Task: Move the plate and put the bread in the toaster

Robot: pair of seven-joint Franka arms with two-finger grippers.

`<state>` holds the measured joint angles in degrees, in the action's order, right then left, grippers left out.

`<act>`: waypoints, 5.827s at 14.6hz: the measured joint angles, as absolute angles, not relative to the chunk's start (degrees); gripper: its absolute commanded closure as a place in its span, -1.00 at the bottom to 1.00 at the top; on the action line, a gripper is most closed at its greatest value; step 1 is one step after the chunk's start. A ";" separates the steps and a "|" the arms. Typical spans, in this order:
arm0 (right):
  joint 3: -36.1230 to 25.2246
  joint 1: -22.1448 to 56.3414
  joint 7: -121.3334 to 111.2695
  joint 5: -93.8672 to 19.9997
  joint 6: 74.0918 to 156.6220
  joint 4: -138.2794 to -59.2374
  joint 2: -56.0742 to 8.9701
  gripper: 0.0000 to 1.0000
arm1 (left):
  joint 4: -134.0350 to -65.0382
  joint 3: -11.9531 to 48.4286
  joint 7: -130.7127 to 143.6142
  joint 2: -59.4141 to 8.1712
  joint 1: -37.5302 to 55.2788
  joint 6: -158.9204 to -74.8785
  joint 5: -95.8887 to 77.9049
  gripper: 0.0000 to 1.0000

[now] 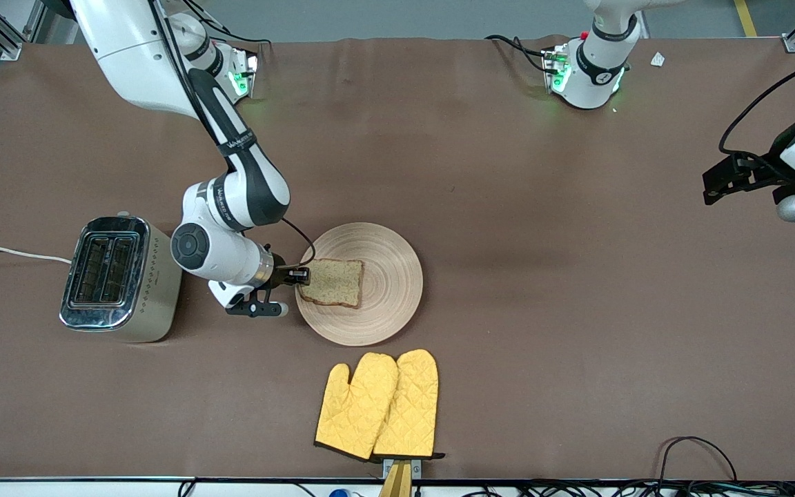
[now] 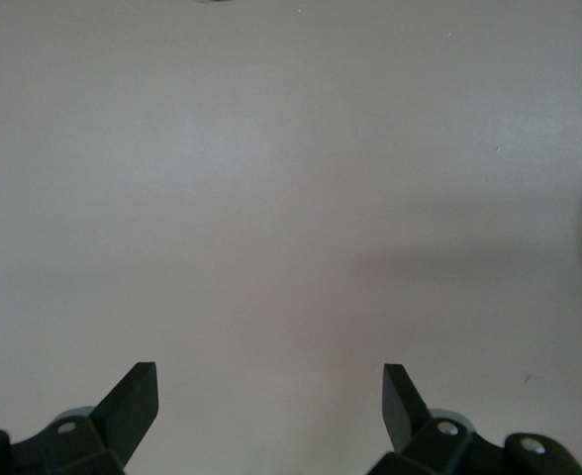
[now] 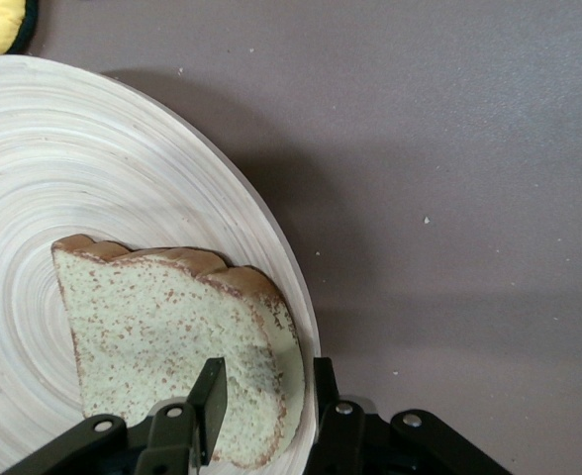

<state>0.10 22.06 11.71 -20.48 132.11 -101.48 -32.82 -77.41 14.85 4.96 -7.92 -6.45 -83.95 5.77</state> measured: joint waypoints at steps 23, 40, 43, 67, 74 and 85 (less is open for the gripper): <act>0.09 23.21 11.75 -20.55 133.82 -101.51 -34.12 0.99 | -82.32 5.79 4.79 -0.86 0.14 -79.85 4.57 -1.00; -5.98 23.10 11.64 -5.33 100.87 -83.32 -29.65 0.99 | -82.93 5.71 3.32 -1.15 -0.99 -79.86 2.76 -1.00; -6.56 23.10 11.55 4.45 93.23 -77.67 -27.98 0.99 | -82.97 5.71 3.31 -1.22 -0.98 -79.88 2.70 -1.00; -12.41 19.94 9.33 34.52 81.98 -77.22 -29.62 0.99 | -82.71 5.82 3.31 -1.23 -0.42 -80.06 1.80 -1.00; -12.28 20.01 11.06 34.52 81.94 -77.30 -31.64 0.19 | -82.71 5.83 3.31 -1.31 -0.73 -80.06 1.80 -1.00; -12.36 19.98 11.13 26.61 79.54 -73.83 -29.40 -1.00 | -82.58 5.81 3.31 -1.34 -0.68 -80.11 1.80 -1.00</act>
